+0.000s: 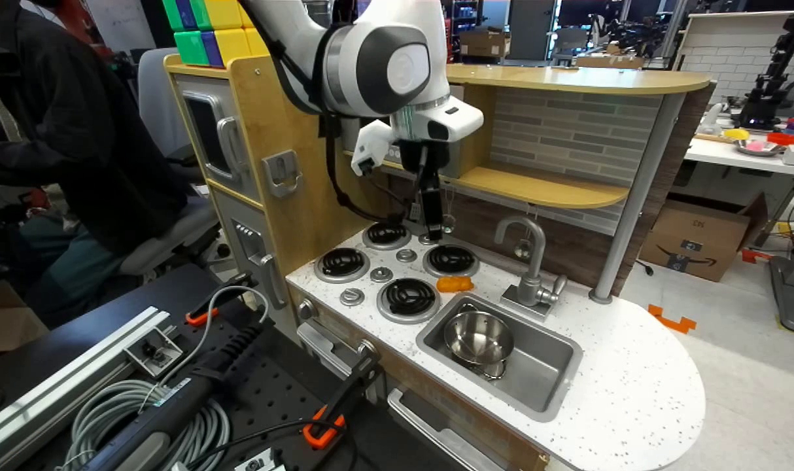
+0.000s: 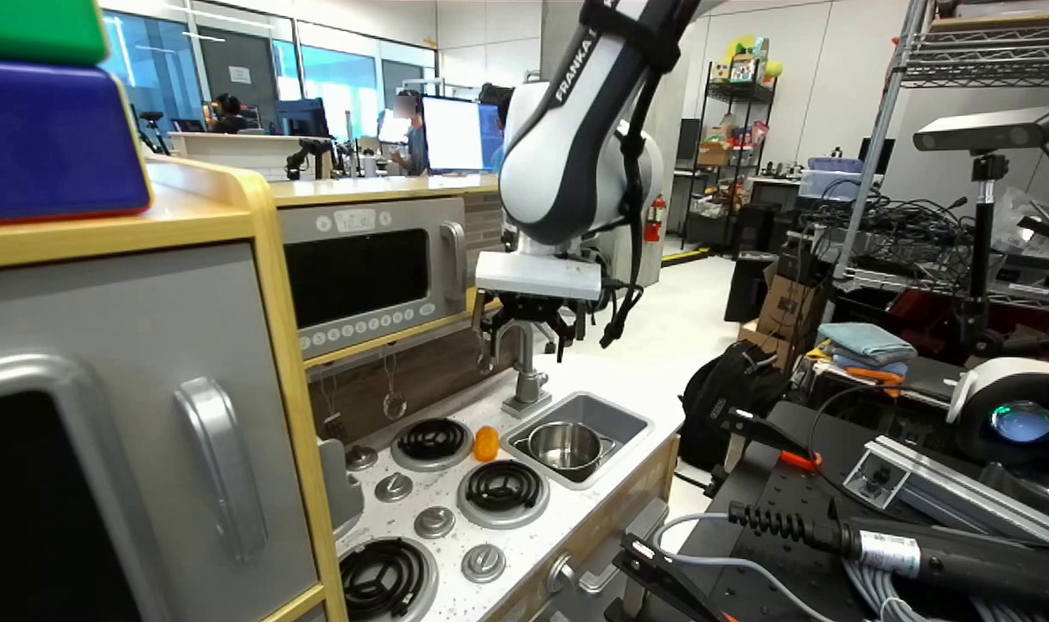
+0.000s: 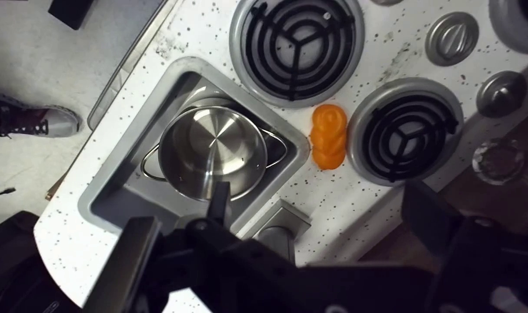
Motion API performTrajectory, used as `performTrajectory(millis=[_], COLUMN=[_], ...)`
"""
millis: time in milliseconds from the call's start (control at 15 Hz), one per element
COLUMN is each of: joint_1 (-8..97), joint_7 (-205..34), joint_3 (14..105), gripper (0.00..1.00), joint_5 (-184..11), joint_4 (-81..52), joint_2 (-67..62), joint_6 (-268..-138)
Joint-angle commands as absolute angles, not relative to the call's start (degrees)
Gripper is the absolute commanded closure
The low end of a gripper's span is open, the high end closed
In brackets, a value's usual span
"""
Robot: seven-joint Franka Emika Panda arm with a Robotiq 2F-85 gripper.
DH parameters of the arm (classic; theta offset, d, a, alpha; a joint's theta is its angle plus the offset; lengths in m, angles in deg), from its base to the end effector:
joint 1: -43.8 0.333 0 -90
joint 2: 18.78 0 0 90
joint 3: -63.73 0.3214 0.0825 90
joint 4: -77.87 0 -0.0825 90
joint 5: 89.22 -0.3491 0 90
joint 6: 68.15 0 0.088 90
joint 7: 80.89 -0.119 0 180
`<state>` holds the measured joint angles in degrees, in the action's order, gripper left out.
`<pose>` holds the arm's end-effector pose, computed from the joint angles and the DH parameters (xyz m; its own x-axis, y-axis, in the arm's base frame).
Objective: Put the plastic bread inside the silver pot
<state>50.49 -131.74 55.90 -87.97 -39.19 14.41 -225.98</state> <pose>0.5934 -0.0085 0.1912 0.6416 -0.7520 0.1510 -0.7548 -0.6541 -0.0501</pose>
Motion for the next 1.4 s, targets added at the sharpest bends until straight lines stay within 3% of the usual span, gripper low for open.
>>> performTrajectory(millis=[0, 267, 800, 1333], joint_1=[51.5, 49.2, 49.9, 50.3], joint_7=[-130.4, -129.4, -130.6, -137.8], joint_3=[54.3, 57.7, 56.4, 53.7], gripper=[0.00, 0.00, 0.00, 0.00], joint_5=[-89.2, -95.6, -99.4, -98.7], joint_4=[-35.2, -24.6, -9.2, -0.1], joint_2=[21.5, 31.1, 43.0, 48.8], joint_6=[-230.9, -228.8, -226.9, -212.8])
